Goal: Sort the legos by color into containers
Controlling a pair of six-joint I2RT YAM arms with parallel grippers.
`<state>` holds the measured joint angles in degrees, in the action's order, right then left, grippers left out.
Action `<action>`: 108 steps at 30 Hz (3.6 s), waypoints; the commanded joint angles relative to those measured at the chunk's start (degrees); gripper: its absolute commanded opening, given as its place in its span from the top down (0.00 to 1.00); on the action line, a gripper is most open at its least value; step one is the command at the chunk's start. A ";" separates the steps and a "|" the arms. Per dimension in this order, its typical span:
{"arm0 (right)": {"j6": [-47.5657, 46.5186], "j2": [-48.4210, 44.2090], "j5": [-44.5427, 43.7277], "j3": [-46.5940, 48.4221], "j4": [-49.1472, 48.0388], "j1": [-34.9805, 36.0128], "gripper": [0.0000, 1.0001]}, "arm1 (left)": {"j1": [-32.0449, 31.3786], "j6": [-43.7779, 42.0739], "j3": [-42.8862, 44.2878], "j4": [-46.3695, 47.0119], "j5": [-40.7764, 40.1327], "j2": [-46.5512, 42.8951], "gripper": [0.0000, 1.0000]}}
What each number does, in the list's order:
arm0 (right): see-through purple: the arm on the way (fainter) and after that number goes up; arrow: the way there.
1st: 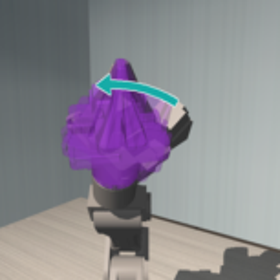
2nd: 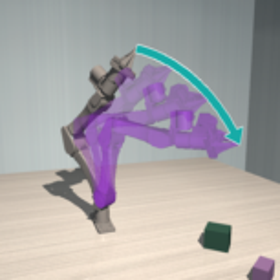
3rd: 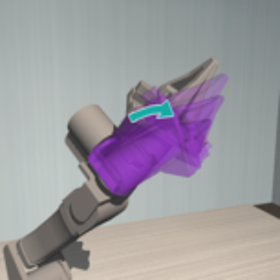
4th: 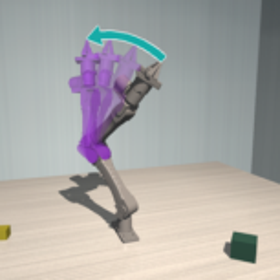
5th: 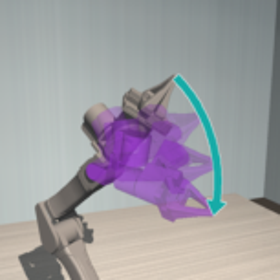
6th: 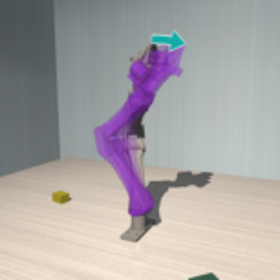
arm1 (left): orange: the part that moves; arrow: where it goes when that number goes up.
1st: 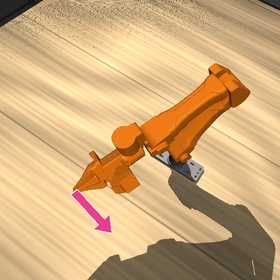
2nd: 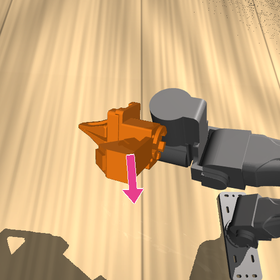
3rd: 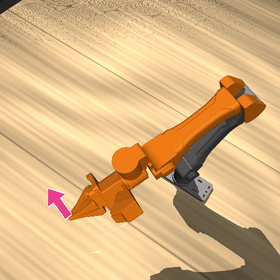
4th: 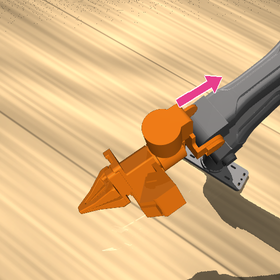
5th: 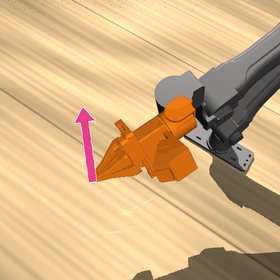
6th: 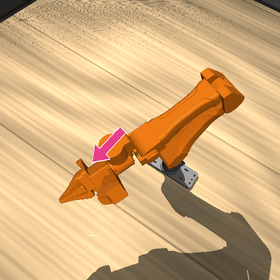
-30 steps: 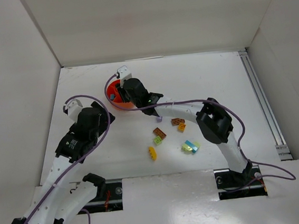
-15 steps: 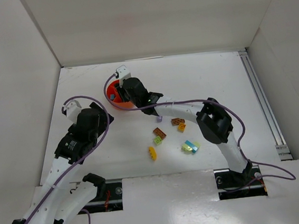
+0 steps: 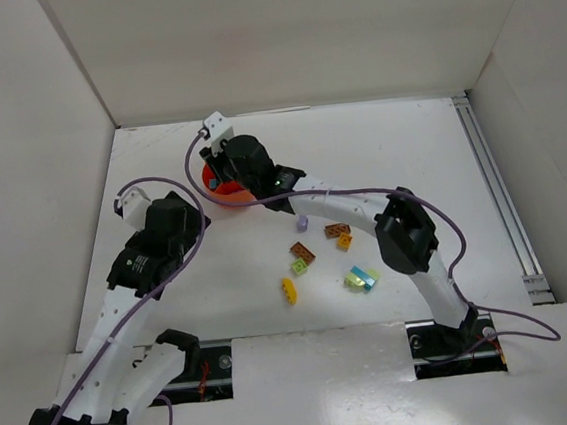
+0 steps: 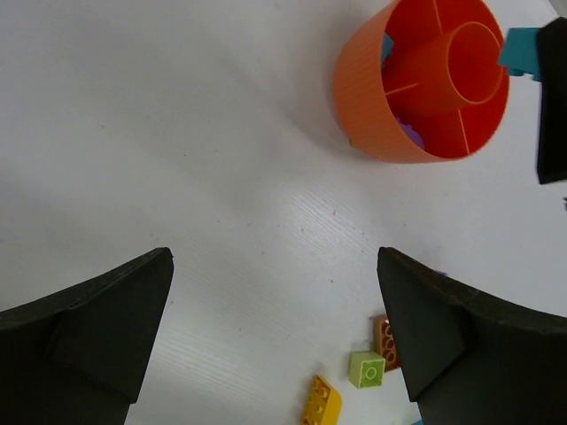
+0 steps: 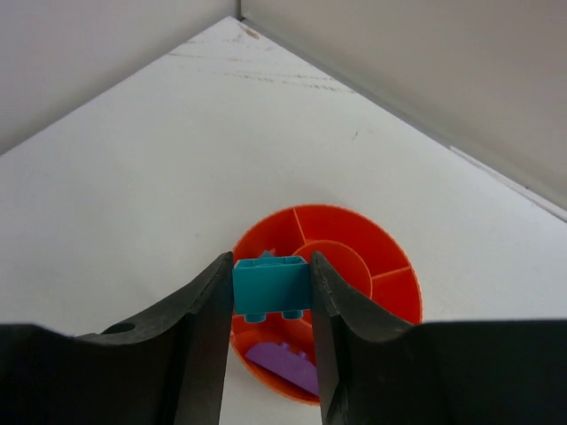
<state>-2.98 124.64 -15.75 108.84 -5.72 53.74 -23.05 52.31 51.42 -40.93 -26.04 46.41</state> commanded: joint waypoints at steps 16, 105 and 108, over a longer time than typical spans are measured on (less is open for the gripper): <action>-4.40 7.81 2.48 12.72 1.06 -0.03 0.86 | 18.91 -11.27 2.81 8.06 13.12 3.86 0.01; 9.38 -67.91 3.28 -65.75 8.43 -24.64 0.00 | -18.08 -19.08 8.35 23.42 16.89 27.12 0.05; 11.50 -73.99 1.69 -68.22 12.39 -27.27 0.00 | -19.57 -20.67 9.40 26.68 19.45 32.75 0.07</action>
<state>4.71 55.86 -12.03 41.78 4.16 28.34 -41.71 33.04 58.04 -18.94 -6.22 76.09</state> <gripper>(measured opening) 0.994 0.934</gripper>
